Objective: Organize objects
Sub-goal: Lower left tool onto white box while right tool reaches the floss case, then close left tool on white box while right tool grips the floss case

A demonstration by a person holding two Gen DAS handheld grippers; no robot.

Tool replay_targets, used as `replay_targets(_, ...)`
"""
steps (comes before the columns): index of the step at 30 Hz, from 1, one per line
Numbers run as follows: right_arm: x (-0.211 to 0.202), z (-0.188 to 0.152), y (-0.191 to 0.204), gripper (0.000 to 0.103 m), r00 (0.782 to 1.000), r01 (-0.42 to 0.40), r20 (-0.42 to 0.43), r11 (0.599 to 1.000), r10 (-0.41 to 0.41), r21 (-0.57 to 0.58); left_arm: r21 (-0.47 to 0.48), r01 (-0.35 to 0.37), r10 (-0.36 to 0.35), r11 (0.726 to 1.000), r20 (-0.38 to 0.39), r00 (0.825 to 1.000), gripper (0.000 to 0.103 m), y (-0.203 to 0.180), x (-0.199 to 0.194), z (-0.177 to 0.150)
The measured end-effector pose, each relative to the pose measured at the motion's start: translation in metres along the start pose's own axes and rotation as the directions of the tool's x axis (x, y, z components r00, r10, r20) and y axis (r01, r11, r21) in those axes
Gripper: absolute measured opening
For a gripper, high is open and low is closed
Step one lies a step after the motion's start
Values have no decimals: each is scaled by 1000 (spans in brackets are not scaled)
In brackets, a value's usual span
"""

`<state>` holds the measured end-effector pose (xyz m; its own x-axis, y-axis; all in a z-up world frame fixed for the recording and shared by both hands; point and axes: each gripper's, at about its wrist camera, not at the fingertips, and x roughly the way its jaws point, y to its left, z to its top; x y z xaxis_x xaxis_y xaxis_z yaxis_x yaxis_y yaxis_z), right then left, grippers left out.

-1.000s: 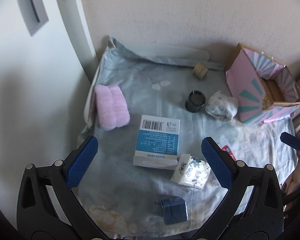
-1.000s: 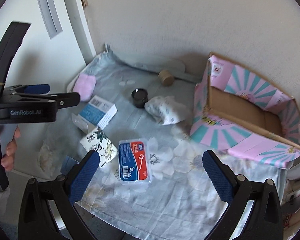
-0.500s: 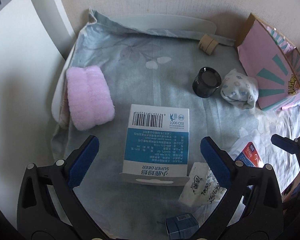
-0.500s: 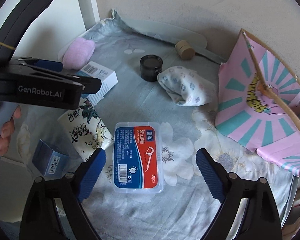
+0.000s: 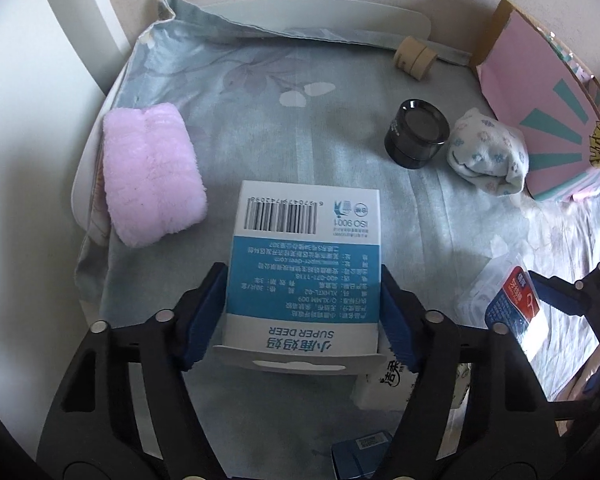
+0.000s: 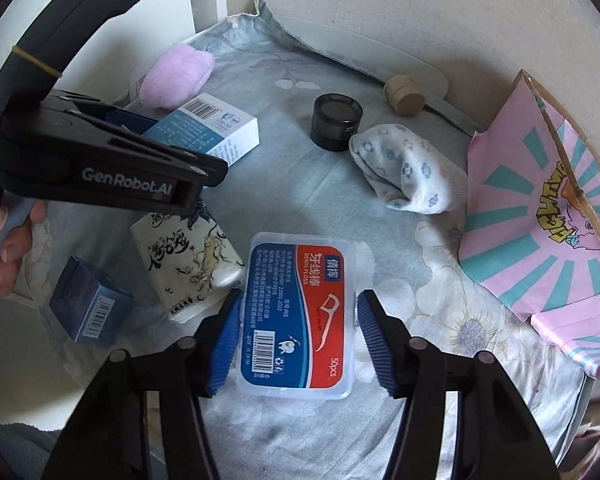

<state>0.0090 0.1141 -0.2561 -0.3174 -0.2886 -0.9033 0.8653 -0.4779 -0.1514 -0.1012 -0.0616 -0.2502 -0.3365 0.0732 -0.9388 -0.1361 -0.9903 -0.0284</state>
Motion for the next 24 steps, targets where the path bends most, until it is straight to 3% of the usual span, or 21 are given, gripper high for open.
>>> replay_targets(11, 0, 0, 1, 50, 1000, 11, 8, 1000, -10, -17, 15, -10, 10, 1000, 12, 1000, 64, 2, -4, 0)
replay_targets(24, -21, 20, -12, 50, 998, 35, 52, 999, -34, -9, 13, -17, 15, 1000, 90, 996, 64, 6, -37, 12)
